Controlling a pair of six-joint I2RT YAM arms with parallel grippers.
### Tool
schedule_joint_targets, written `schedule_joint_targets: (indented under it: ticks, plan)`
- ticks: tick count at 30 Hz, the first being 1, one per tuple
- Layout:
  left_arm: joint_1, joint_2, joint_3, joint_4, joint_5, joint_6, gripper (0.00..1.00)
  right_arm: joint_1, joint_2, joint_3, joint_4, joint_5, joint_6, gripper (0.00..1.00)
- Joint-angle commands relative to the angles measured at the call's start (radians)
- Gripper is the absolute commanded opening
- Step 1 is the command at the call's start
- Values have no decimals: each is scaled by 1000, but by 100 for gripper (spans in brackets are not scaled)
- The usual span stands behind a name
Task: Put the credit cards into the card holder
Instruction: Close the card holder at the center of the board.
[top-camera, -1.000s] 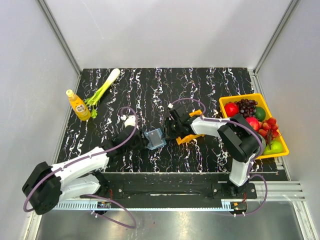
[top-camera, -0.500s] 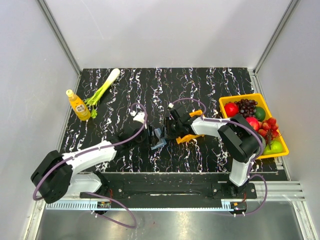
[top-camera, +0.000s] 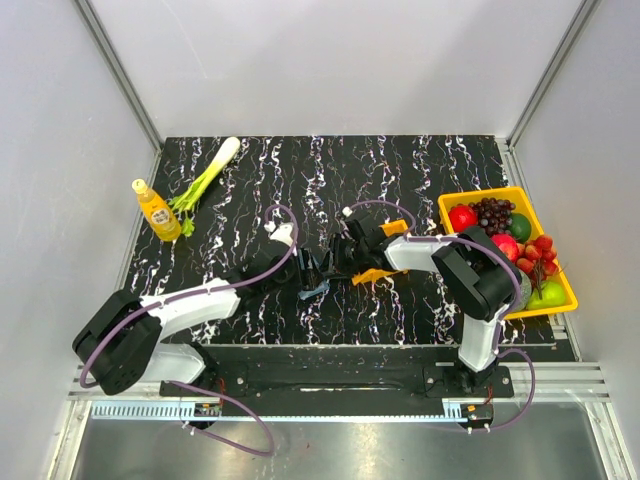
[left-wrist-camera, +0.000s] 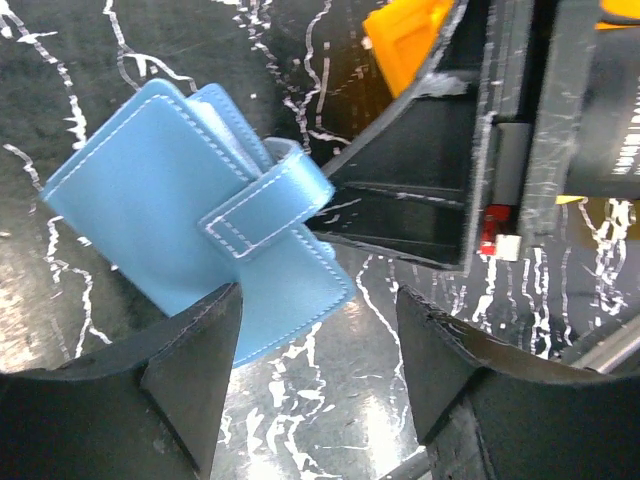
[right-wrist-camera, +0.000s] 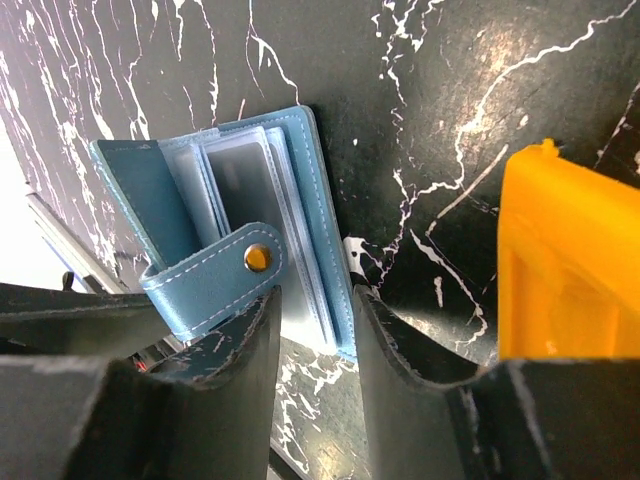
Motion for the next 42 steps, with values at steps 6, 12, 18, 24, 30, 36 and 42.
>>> schedule_joint_targets:
  ticks: [6, 12, 18, 24, 30, 36, 42]
  plan:
    - [5, -78, 23, 51, 59, 43, 70, -17, -120, -45, -40, 158, -10, 46]
    - [8, -194, 9, -54, -79, 43, 73, -17, -187, -77, -16, 148, -33, 60]
    - [8, -244, -1, -117, -107, 45, 76, -19, -230, -165, 123, 62, 7, 66]
    - [21, -281, -49, -221, -262, -82, 70, 3, -262, -189, 180, 8, -7, 78]
    - [62, -245, -81, -132, -198, -112, 51, 24, -260, -165, 153, 36, -37, 89]
    - [85, -153, -58, -72, -159, -96, 22, 29, -229, -157, 177, 8, -33, 92]
    - [96, -48, -52, -26, -130, -95, 20, 41, -207, -145, 160, 4, -56, 93]
